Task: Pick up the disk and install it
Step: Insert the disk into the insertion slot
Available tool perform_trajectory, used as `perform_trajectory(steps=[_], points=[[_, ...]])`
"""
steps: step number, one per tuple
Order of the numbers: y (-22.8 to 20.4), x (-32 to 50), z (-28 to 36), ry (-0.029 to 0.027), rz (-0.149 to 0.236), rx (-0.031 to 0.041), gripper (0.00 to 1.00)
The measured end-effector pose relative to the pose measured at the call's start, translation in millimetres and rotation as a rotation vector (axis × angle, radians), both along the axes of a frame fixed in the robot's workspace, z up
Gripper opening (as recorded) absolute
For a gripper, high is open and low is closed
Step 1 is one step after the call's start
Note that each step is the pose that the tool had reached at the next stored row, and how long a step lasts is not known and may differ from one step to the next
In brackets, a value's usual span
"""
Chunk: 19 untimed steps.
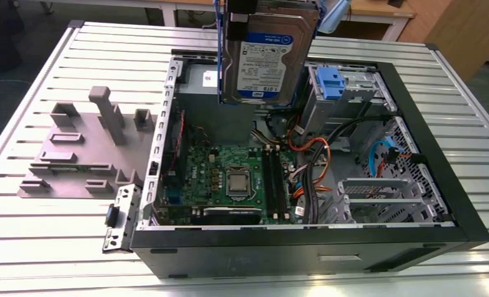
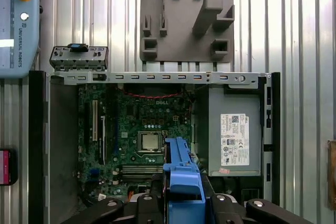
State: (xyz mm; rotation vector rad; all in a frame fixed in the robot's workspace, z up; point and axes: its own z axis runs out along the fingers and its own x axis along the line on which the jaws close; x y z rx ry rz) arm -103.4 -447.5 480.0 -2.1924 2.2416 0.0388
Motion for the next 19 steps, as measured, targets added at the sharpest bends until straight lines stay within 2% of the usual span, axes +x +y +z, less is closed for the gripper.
perform_trajectory(steps=[8,19], points=[[-2.5,0.0,-0.1,0.0,0.0,-0.0005,0.36],[-2.9,0.0,0.0,0.0,0.0,-0.0006,0.36]])
